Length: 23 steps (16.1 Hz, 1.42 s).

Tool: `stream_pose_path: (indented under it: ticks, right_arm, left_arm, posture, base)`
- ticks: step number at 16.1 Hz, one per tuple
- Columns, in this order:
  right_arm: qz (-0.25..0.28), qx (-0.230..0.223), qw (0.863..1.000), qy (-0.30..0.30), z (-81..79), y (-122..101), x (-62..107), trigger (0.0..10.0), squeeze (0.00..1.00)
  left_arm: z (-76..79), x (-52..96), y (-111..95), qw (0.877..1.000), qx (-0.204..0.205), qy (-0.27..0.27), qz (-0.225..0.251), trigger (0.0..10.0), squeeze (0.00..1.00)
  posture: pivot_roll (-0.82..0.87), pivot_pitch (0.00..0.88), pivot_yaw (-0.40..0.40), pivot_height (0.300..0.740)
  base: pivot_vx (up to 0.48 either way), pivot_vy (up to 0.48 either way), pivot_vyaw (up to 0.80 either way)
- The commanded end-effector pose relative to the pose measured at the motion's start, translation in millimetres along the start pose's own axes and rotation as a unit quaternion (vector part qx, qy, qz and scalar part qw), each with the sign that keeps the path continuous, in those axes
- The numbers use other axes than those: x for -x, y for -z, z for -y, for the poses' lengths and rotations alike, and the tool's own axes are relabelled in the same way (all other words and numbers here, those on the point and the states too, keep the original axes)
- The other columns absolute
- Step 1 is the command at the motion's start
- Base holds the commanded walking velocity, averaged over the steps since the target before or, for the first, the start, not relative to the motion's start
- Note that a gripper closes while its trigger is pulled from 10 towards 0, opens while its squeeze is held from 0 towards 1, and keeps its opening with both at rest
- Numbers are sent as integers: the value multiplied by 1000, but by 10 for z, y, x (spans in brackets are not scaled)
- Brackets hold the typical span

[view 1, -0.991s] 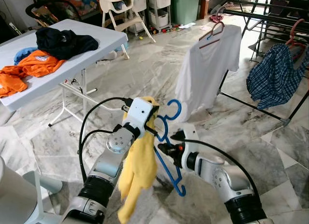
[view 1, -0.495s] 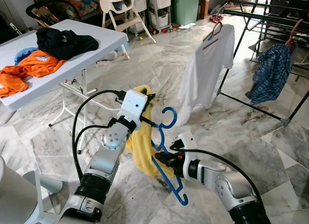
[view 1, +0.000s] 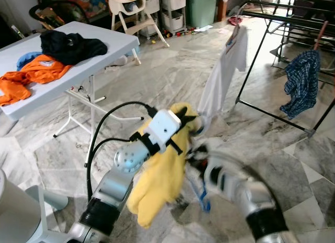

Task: Hang hanger

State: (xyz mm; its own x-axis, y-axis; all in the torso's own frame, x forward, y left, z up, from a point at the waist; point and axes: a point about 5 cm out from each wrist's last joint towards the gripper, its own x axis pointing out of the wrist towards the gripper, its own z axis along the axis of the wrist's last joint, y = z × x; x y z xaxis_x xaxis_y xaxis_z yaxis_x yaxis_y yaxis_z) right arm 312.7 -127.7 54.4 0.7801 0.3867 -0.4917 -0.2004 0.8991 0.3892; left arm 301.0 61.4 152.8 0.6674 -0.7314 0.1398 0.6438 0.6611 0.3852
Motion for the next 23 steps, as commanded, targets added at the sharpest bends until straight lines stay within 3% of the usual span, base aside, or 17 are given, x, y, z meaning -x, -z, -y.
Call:
stream_pose_path:
  ticks: [1,2,3,5,6,8,11,12,13,14,15,18,19,21,23]
  right_arm:
    - [43,-54,996,52,141,-173,11,10000,0]
    - [69,-104,988,96,293,-289,43,10000,0]
    - [77,-116,985,103,325,-338,52,10000,0]
    - [94,-127,982,107,342,-461,58,10000,0]
    - [118,-143,977,104,315,-644,52,10000,0]
    - [139,-159,973,96,257,-818,50,10000,0]
    - [159,-172,968,90,199,-954,56,10000,0]
    - [168,-180,964,96,202,-997,59,10000,0]
    - [179,-199,958,102,203,-1064,63,10000,0]
    - [182,-204,956,103,199,-1082,65,10000,0]
    - [187,-213,954,100,157,-1133,59,10000,0]
    - [192,-216,953,87,25,-1191,22,10000,0]
    - [193,-214,954,84,-4,-1203,12,10000,0]
    - [194,-200,957,86,-71,-1219,-21,10000,0]
    - [192,-178,962,83,-118,-1214,-37,10000,0]
  left_arm:
    - [-116,118,46,999,-24,-26,-16,10000,0]
    - [-206,264,205,996,-53,-50,-57,10000,0]
    - [-243,326,274,993,-60,-62,-74,10000,0]
    - [-300,460,429,987,-71,-82,-120,10000,0]
    - [-337,601,596,978,-73,-98,-168,10000,0]
    - [-329,668,743,970,-75,-105,-208,10000,0]
    - [-148,574,796,973,-5,-86,-213,10000,0]
    - [-33,514,790,976,8,-58,-208,10000,0]
    - [205,426,818,976,28,2,-216,10000,0]
    - [264,401,822,976,34,13,-215,10000,0]
    - [472,298,805,974,60,61,-210,10000,0]
    - [725,106,709,967,107,125,-194,10000,0]
    - [750,66,686,967,114,127,-190,10000,0]
    - [795,-86,572,961,178,122,-172,10000,0]
    - [799,-163,508,959,205,115,-162,10000,0]
  posture:
    - [-54,0,134,740]
    - [-53,0,135,740]
    - [-51,0,135,740]
    - [-53,0,136,740]
    - [-56,0,137,740]
    - [-59,0,134,740]
    - [-65,0,134,740]
    - [-69,0,134,740]
    - [-71,0,134,740]
    - [-71,0,134,740]
    - [-76,0,136,740]
    - [-86,3,143,740]
    - [-90,4,144,740]
    - [-96,6,145,740]
    - [-102,7,145,740]
  base:
    - [0,0,0]
    - [0,0,0]
    - [0,0,0]
    - [0,0,0]
    - [0,0,0]
    - [0,0,0]
    - [0,0,0]
    - [0,0,0]
    - [0,0,0]
    - [0,0,0]
    - [0,0,0]
    - [0,0,0]
    - [0,0,0]
    - [0,0,0]
    - [0,0,0]
